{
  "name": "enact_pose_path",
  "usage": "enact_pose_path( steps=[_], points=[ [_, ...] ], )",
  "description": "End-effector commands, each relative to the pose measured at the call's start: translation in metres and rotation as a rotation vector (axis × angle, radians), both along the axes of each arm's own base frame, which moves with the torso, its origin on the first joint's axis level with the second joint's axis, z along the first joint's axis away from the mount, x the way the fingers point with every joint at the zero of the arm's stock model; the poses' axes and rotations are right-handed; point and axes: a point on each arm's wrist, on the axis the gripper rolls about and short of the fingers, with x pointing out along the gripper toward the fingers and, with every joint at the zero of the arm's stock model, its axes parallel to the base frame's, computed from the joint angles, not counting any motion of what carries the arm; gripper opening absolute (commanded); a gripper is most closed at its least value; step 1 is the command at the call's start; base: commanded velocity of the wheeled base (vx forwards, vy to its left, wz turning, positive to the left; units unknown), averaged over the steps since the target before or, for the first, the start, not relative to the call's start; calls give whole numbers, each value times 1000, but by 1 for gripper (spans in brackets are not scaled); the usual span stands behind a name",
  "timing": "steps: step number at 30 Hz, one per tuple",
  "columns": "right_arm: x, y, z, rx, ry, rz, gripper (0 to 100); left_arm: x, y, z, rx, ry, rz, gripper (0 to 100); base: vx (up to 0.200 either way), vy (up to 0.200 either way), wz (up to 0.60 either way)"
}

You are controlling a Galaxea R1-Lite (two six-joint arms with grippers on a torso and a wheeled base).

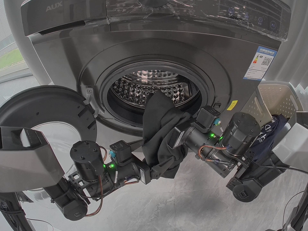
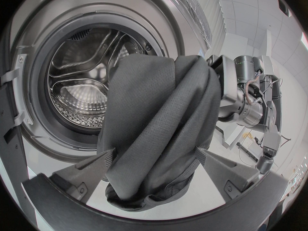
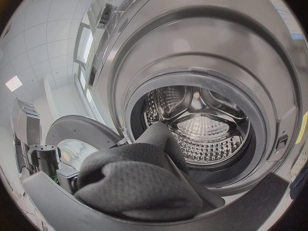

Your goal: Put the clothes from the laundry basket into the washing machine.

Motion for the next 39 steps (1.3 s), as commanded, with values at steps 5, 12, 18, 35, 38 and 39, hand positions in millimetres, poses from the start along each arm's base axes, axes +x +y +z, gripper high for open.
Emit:
enact_pose_path(
  steps=[5, 12, 18, 35, 38, 39],
  points=[
    [-12, 7, 0, -4, 5, 36, 0, 28, -4, -17, 18, -5, 39, 100, 0, 0, 0],
    [-24, 7, 2, -7, 12, 60, 0, 53, -9, -24, 3, -25, 70, 100, 0, 0, 0],
    [-27, 4, 0, -11, 26, 63, 0, 62, -13, -26, -6, -40, 78, 100, 0, 0, 0],
    [-16, -7, -5, -15, 48, 17, 0, 52, -7, 5, -62, -95, 77, 0, 0, 0, 0],
    [-9, -16, -9, -23, 63, -16, 0, 46, 1, 20, -82, -118, 92, 0, 0, 0, 0],
    [-8, -22, -15, -39, 79, -29, 0, 39, 9, 33, -103, -134, 101, 0, 0, 0, 0]
  ],
)
